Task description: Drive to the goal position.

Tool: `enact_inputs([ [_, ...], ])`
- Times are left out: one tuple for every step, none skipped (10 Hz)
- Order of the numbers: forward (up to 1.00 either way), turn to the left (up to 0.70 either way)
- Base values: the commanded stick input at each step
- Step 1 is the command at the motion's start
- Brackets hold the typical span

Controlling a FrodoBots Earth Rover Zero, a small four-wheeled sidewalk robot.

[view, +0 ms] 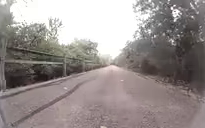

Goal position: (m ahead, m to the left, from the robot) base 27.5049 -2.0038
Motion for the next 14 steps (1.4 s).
enact_inputs([
  [0.7,0.0],
  [0.7,0.0],
  [0.7,0.0],
  [0.7,-0.01],
  [0.7,-0.35],
  [0.7,-0.28],
  [0.7,-0.22],
  [0.7,-0.1],
  [0.7,0.0],
  [0.7,0.0],
  [0.7,0.0],
  [0.7,0.0],
  [0.7,0.0],
  [0.7,0.0],
])
